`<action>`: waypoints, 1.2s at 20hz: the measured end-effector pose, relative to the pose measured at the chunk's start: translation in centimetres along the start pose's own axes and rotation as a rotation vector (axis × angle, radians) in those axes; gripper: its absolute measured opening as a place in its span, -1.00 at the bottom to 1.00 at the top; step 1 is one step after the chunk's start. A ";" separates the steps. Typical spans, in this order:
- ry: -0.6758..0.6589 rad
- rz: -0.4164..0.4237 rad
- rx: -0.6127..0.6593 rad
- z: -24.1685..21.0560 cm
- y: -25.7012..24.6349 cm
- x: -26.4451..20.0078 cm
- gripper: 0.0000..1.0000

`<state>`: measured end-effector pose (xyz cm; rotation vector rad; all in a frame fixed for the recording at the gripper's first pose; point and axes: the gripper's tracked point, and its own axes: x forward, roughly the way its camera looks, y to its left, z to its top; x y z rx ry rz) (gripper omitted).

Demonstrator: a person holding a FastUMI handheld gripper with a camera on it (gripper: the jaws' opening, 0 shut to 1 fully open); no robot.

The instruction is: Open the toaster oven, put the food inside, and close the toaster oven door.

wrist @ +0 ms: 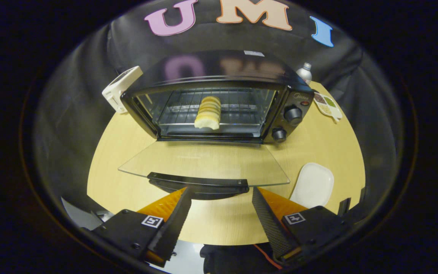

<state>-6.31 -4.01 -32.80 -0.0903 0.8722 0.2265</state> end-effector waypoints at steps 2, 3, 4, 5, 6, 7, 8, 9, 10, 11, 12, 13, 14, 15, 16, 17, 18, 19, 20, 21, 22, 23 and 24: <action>-0.032 -0.005 0.005 1.7 0.0 -0.4 0.98; -0.053 -0.010 0.006 2.7 0.0 -0.7 0.99; -0.081 0.001 0.016 4.0 0.5 -0.8 0.99; -0.104 0.015 0.030 5.2 1.2 -0.7 1.00; -0.132 0.012 0.025 6.1 1.2 -0.8 1.00; -0.158 0.003 0.017 7.4 1.3 -1.0 1.00; -0.174 -0.004 0.004 8.3 1.5 -1.0 1.00; -0.183 -0.017 -0.016 9.0 1.4 -0.7 1.00; -0.200 -0.024 -0.034 9.7 1.6 -0.6 1.00; -0.230 -0.023 -0.037 10.8 1.9 -0.5 1.00; -0.256 -0.012 -0.033 11.7 2.4 -0.4 1.00; -0.272 -0.001 -0.027 12.4 2.8 -0.2 0.99; -0.294 0.003 -0.023 13.1 2.8 -0.3 0.99; -0.305 0.001 -0.025 13.6 2.7 -0.5 0.98; -0.321 -0.010 -0.029 14.2 2.4 -0.8 0.98; -0.345 -0.017 -0.034 14.9 2.3 -1.3 0.98; -0.369 -0.021 -0.034 15.6 2.1 -2.0 0.98; -0.399 -0.020 -0.033 16.4 2.2 -3.0 0.98; -0.435 -0.016 -0.030 17.4 2.2 -4.1 0.98; -0.478 -0.012 -0.029 18.4 2.1 -5.3 0.98; -0.527 -0.009 -0.027 19.7 2.0 -6.9 0.98; -0.579 -0.001 -0.030 20.9 2.0 -8.4 0.98; -0.634 0.005 -0.037 22.2 1.9 -10.1 0.98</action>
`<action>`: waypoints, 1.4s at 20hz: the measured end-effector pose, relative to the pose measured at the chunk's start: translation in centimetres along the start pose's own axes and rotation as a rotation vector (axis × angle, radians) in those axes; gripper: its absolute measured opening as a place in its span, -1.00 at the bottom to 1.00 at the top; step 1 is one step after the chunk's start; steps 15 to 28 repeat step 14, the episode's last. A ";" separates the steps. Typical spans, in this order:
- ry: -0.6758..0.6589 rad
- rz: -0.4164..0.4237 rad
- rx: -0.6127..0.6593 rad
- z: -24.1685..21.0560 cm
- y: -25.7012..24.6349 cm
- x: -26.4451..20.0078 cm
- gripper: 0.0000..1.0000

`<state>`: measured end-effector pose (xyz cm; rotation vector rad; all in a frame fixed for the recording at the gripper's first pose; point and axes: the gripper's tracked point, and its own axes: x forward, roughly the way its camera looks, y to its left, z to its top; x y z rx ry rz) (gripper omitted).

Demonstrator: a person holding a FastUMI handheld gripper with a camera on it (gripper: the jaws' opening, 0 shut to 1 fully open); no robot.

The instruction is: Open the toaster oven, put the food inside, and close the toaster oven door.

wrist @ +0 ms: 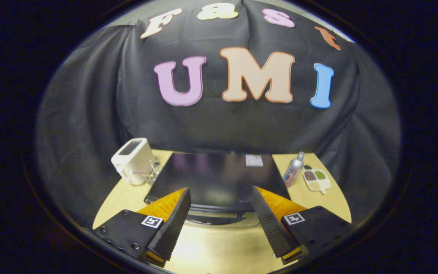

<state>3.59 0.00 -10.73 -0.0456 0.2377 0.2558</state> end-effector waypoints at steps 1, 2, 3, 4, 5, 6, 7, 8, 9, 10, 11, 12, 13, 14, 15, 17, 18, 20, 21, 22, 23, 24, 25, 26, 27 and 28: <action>-0.054 0.004 -0.011 1.8 -0.2 -0.4 0.98; -0.105 0.008 -0.022 3.7 -0.6 -1.2 0.97; -0.152 0.010 -0.028 5.4 -0.9 -1.9 0.97; -0.188 0.013 -0.027 6.7 -1.3 -2.6 0.97; -0.215 0.017 -0.021 7.6 -1.6 -3.2 0.97; -0.237 0.025 -0.017 8.3 -1.9 -3.8 0.97; -0.257 0.028 -0.015 8.6 -2.4 -4.4 0.97; -0.267 0.030 -0.011 8.8 -3.0 -4.8 0.97; -0.275 0.031 -0.007 8.7 -3.6 -5.3 0.97; -0.281 0.034 -0.003 8.6 -4.1 -5.6 0.97; -0.286 0.036 0.002 8.5 -4.7 -5.8 0.97; -0.291 0.037 0.005 8.3 -5.3 -6.0 0.97; -0.295 0.034 0.007 8.2 -6.0 -6.3 0.97; -0.300 0.031 0.010 8.1 -6.7 -6.5 0.97; -0.300 0.031 0.010 8.1 -6.7 -6.5 0.97; -0.300 0.031 0.010 8.1 -6.7 -6.5 0.97; -0.300 0.031 0.010 8.1 -6.7 -6.5 0.97; -0.300 0.031 0.010 8.1 -6.7 -6.5 0.97; -0.300 0.031 0.010 8.1 -6.7 -6.5 0.97; -0.300 0.031 0.010 8.1 -6.7 -6.5 0.97; -0.300 0.031 0.010 8.1 -6.7 -6.5 0.97; -0.300 0.031 0.010 8.1 -6.7 -6.5 0.97; -0.300 0.031 0.010 8.1 -6.7 -6.5 0.97; -0.300 0.031 0.010 8.1 -6.7 -6.5 0.97; -0.300 0.031 0.010 8.1 -6.7 -6.5 0.97; -0.300 0.031 0.010 8.1 -6.7 -6.5 0.97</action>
